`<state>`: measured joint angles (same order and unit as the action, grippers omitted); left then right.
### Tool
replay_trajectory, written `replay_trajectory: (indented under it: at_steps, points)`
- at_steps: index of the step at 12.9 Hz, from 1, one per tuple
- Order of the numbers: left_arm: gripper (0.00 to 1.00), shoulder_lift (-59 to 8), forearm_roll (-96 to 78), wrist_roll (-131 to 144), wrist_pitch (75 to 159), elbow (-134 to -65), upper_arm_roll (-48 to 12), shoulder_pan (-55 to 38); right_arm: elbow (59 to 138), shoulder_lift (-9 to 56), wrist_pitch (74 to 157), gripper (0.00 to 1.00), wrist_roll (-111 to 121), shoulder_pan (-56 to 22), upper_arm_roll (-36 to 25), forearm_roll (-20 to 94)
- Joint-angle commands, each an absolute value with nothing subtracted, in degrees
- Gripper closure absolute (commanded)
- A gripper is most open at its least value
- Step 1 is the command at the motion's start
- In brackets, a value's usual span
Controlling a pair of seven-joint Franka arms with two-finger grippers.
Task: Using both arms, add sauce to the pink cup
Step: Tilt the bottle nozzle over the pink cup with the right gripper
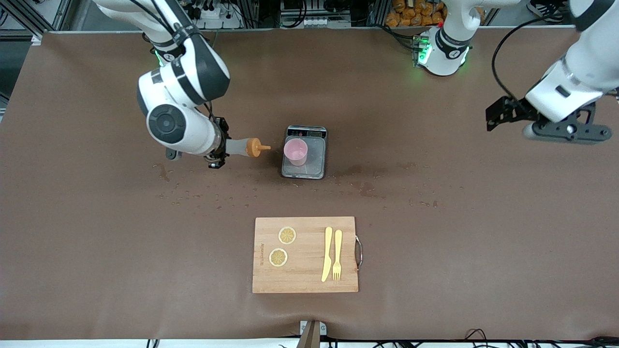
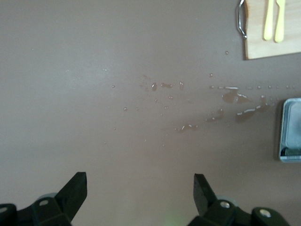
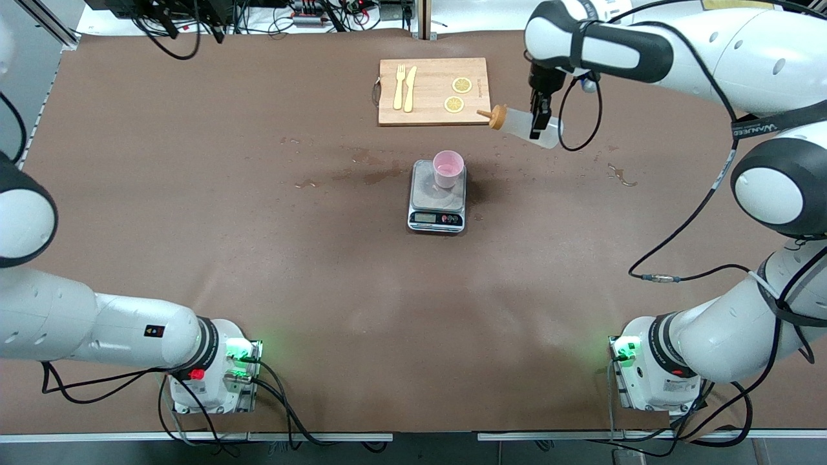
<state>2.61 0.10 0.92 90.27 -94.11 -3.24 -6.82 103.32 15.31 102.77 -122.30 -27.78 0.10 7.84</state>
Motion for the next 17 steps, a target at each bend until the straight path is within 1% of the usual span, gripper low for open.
replay_trajectory:
  at_steps: [1,5,6,8,10,15,17]
  points:
    - [0.0,2.46,0.0,-0.79,85.62,-87.21,-2.2,-8.17,104.68,13.36,101.7,0.52,-126.99,-30.66,-0.35,4.32]
    - [0.0,2.29,-0.44,0.08,82.8,-86.57,-2.46,-7.21,104.41,13.97,100.02,0.52,-132.87,-34.26,-0.35,0.63]
    - [0.0,2.29,-0.53,0.26,82.62,-86.66,-2.46,-7.21,104.24,14.76,100.11,0.52,-135.67,-35.5,-0.26,-1.65]
    - [0.0,2.55,-0.53,4.53,81.39,-86.92,-2.63,-7.56,103.72,16.16,99.67,0.53,-137.89,-37.61,-0.35,-2.72]
    - [0.0,2.55,-0.7,5.98,81.65,-86.58,-4.39,-7.47,102.31,17.31,97.39,0.53,-139.12,-38.06,-0.35,-4.91]
    - [0.0,2.2,-0.44,5.54,83.58,-87.36,-4.22,-6.59,96.87,22.4,95.37,0.53,-142.47,-38.67,-0.35,-5.89]
    - [0.0,2.2,-0.53,4.92,83.58,-87.36,-4.22,-6.42,96.33,23.55,94.22,0.53,-143.69,-39.2,-0.35,-7.46]
